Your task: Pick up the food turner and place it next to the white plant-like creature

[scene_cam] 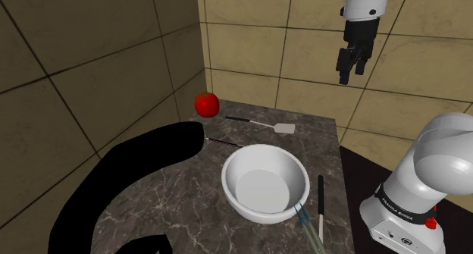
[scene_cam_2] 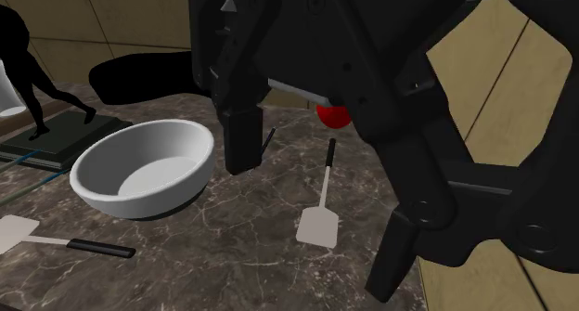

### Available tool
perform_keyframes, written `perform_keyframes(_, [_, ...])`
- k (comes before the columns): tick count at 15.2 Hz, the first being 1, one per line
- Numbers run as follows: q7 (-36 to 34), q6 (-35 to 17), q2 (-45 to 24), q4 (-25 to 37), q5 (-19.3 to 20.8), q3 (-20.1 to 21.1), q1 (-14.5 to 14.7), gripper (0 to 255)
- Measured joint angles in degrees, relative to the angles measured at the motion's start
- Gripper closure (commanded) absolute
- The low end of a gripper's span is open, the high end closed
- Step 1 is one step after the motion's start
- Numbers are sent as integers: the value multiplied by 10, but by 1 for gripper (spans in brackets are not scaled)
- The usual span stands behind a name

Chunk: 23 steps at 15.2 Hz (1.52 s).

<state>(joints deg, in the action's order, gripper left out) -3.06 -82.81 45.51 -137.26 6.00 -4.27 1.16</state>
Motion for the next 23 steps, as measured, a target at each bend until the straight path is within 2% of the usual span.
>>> perform_keyframes(3, [8,-27,-13,-8,-2,-1,7,0])
perform_keyframes(11, [72,-197,-112,-42,-7,-16,48,0])
perform_keyframes(23, [179,-428,-330,5,-49,-17,116,0])
